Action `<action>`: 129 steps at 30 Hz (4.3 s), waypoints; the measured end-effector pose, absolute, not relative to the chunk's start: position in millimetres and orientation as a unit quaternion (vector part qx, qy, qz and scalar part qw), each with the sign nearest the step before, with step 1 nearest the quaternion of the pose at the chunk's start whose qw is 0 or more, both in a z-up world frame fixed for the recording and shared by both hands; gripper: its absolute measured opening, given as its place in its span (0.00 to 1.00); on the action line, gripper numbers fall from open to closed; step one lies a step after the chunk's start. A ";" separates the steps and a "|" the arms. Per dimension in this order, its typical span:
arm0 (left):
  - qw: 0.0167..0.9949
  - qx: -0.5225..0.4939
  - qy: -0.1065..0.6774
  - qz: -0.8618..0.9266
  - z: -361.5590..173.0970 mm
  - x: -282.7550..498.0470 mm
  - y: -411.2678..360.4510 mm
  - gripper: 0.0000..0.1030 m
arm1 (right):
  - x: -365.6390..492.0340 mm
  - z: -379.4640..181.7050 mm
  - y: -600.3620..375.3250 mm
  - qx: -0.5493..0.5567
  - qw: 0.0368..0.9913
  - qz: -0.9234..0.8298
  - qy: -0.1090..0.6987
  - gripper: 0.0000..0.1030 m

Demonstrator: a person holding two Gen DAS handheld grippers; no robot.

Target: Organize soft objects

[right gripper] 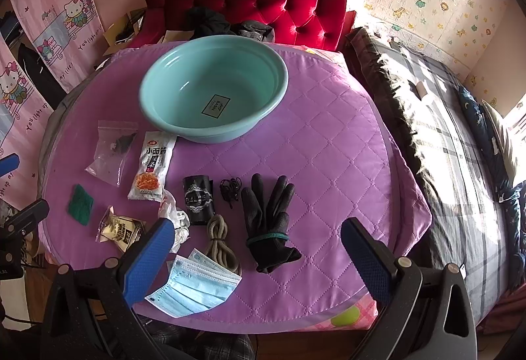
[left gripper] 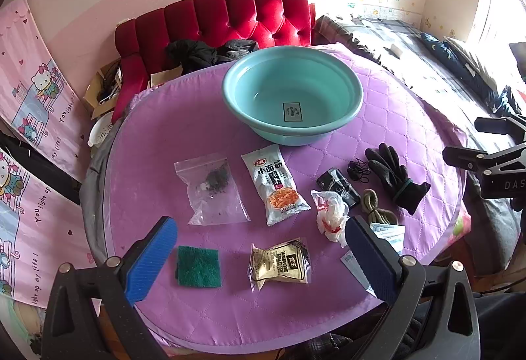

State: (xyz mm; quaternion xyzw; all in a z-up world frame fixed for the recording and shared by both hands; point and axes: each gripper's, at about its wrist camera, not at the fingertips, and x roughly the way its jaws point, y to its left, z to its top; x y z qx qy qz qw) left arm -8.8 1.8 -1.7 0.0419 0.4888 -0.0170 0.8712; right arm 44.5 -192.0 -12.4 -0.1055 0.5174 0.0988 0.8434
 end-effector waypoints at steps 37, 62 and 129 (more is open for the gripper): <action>0.878 0.040 0.476 -0.014 1.7 -19.0 5.0 1.00 | 38.9 -10.9 -186.6 -0.109 0.849 0.098 0.508 1.00; 0.877 0.037 0.478 -0.018 -0.9 -20.8 7.4 1.00 | 36.1 -14.2 -188.7 -0.113 0.849 0.095 0.508 1.00; 0.818 -0.027 0.574 0.020 -163.8 -7.4 84.7 0.12 | 90.2 -132.9 -238.0 -0.082 0.803 0.099 0.582 0.99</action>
